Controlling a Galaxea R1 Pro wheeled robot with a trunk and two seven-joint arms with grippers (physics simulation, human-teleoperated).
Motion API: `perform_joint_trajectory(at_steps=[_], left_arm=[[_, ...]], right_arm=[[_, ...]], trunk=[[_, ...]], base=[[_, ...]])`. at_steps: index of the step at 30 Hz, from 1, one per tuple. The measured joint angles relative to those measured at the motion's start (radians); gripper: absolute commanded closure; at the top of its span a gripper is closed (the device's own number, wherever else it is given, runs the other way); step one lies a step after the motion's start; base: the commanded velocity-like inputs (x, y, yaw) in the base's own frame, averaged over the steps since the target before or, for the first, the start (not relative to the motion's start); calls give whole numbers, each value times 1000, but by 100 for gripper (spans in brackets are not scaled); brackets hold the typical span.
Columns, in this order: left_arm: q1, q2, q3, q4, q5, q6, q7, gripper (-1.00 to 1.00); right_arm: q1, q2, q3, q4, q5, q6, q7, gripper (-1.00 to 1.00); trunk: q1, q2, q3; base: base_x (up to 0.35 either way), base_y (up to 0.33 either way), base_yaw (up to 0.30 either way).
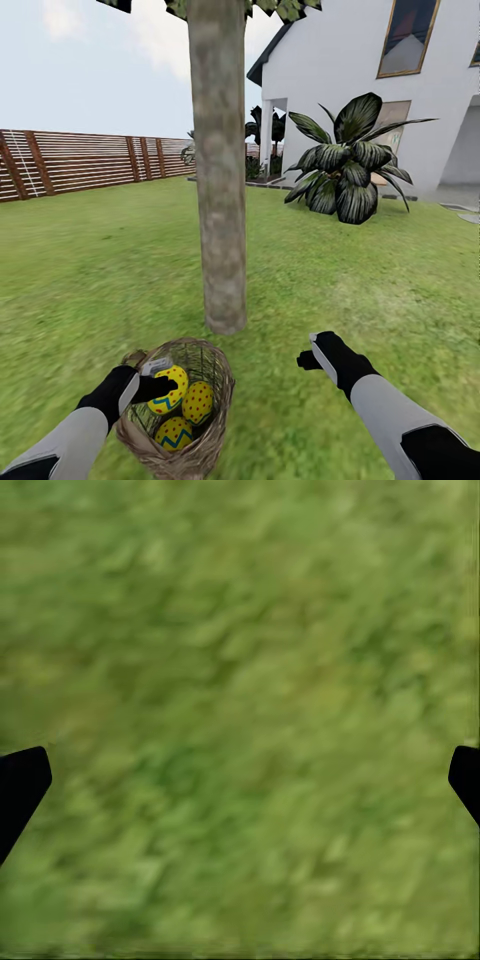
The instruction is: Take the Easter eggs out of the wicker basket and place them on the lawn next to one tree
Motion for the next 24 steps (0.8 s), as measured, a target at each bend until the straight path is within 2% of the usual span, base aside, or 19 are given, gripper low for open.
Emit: perform_joint_trajectory(at_steps=[11,24], left_arm=[[0,0,1,0,3,-2,0,100],[0,-5,1,0,0,0,0,100]], right_arm=[[0,2,1,1,1,0,0,-100],[0,1,1,1,1,0,0,-100]], trunk=[[-1,0,0],[-50,91,41]], base=[[-26,0,0],[0,0,0]])
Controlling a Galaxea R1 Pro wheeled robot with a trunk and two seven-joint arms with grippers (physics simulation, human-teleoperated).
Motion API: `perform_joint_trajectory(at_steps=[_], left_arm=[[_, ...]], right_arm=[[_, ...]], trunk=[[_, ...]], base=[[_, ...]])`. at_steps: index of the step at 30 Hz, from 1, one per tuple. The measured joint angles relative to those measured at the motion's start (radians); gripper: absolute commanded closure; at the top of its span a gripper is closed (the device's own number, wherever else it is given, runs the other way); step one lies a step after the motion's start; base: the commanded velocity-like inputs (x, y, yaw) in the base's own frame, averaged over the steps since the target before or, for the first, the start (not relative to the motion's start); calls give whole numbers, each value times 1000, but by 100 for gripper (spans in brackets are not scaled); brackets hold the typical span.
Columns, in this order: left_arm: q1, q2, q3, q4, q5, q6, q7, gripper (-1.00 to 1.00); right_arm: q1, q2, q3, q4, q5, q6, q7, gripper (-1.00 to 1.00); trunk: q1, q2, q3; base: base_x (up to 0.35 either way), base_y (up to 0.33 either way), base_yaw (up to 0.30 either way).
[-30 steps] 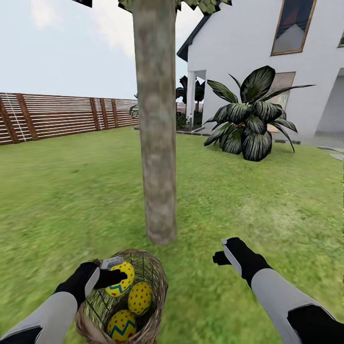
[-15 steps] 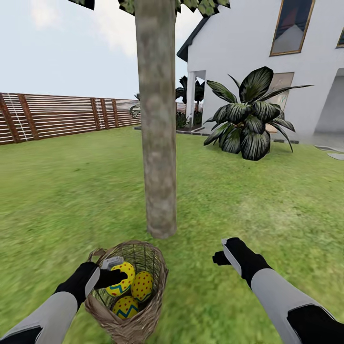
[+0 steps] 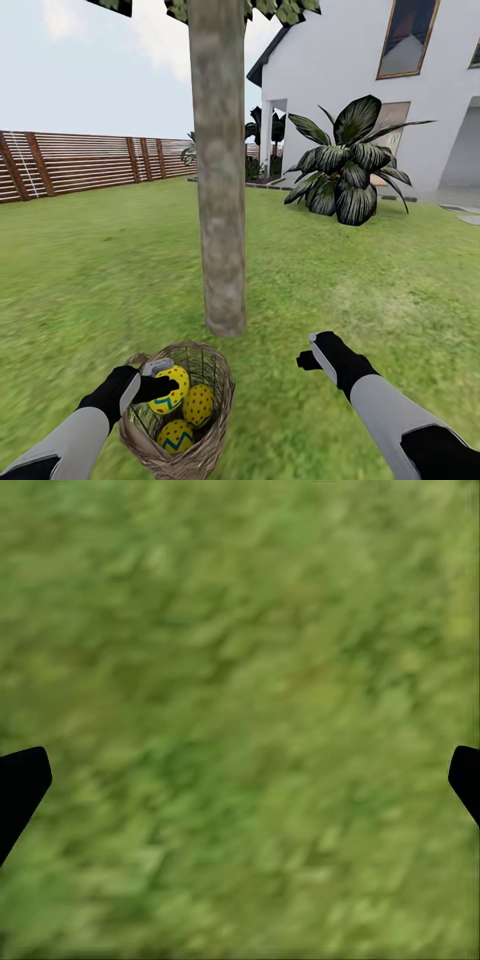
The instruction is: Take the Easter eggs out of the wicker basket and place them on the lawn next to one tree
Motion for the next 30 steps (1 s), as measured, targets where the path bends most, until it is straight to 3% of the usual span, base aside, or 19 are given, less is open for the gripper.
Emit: perform_joint_trajectory(at_steps=[30], left_arm=[[0,0,2,0,0,2,0,100]], right_arm=[[0,-1,-2,1,-1,0,0,-100]], trunk=[[-115,210,94]], base=[[0,0,0]])
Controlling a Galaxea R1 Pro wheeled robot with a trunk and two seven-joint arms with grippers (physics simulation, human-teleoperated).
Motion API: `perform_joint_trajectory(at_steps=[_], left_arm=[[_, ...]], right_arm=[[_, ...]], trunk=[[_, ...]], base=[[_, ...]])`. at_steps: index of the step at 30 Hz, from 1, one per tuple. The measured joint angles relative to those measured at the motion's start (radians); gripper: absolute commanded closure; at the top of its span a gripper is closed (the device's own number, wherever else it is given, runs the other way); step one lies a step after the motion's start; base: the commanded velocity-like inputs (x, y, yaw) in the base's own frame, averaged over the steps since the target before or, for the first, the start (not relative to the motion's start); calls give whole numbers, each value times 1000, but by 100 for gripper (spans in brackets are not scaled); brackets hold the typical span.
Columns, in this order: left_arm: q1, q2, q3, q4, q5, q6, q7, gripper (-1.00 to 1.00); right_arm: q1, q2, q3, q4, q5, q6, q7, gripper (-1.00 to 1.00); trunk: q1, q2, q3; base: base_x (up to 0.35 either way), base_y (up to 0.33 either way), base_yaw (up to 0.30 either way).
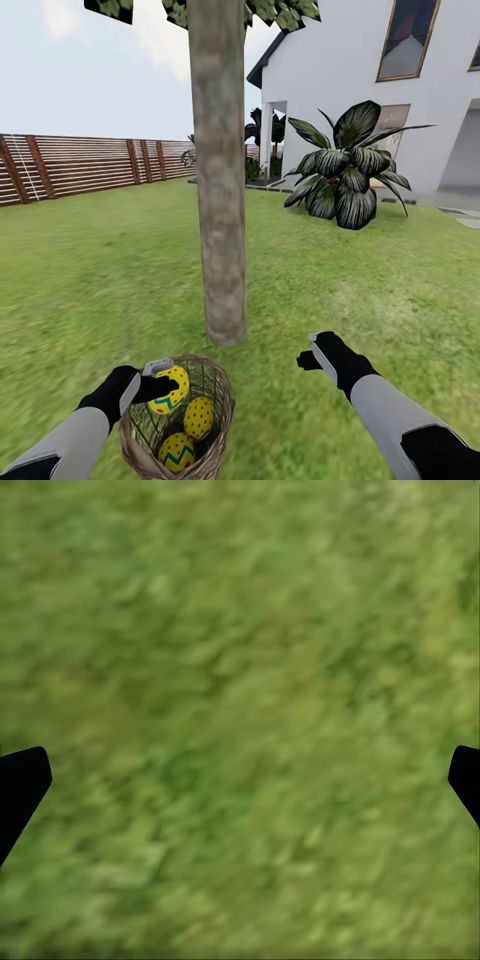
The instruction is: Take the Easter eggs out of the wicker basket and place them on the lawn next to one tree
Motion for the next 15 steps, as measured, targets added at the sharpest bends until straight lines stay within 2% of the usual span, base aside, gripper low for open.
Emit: perform_joint_trajectory(at_steps=[15], left_arm=[[0,0,-2,1,0,1,0,100]], right_arm=[[0,2,2,1,1,0,0,-100]], trunk=[[-58,105,47]], base=[[0,0,0]])
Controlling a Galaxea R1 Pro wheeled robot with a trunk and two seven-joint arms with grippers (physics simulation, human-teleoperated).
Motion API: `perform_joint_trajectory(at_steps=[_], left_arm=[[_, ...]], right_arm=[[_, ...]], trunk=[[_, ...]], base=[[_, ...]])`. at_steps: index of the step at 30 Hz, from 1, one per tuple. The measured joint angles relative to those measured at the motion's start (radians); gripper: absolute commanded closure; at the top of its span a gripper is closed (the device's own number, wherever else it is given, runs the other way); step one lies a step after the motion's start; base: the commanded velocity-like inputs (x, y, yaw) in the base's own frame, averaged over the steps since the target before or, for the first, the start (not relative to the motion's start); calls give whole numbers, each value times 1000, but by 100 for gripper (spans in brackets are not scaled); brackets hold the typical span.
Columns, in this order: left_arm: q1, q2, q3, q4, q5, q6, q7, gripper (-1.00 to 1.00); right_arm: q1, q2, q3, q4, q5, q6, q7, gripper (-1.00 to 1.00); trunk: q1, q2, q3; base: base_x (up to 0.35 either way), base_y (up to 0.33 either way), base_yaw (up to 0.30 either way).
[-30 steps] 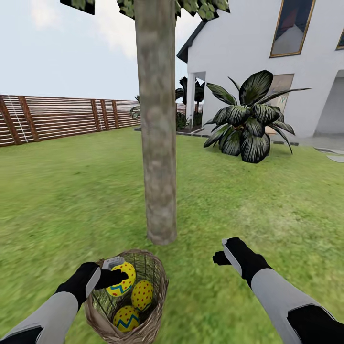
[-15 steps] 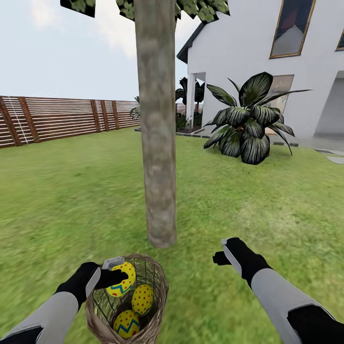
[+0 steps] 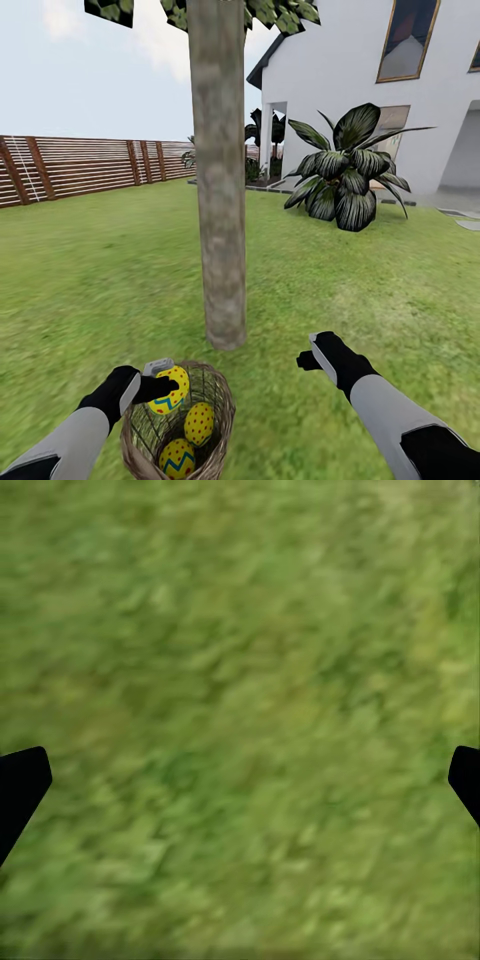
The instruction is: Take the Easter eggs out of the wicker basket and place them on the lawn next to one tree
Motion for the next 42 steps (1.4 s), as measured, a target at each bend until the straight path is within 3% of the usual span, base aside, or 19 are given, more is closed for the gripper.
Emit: perform_joint_trajectory(at_steps=[42], left_arm=[[0,1,8,-1,1,2,0,100]], right_arm=[[0,0,0,0,1,0,-3,-100]], trunk=[[-161,294,132]], base=[[0,0,0]])
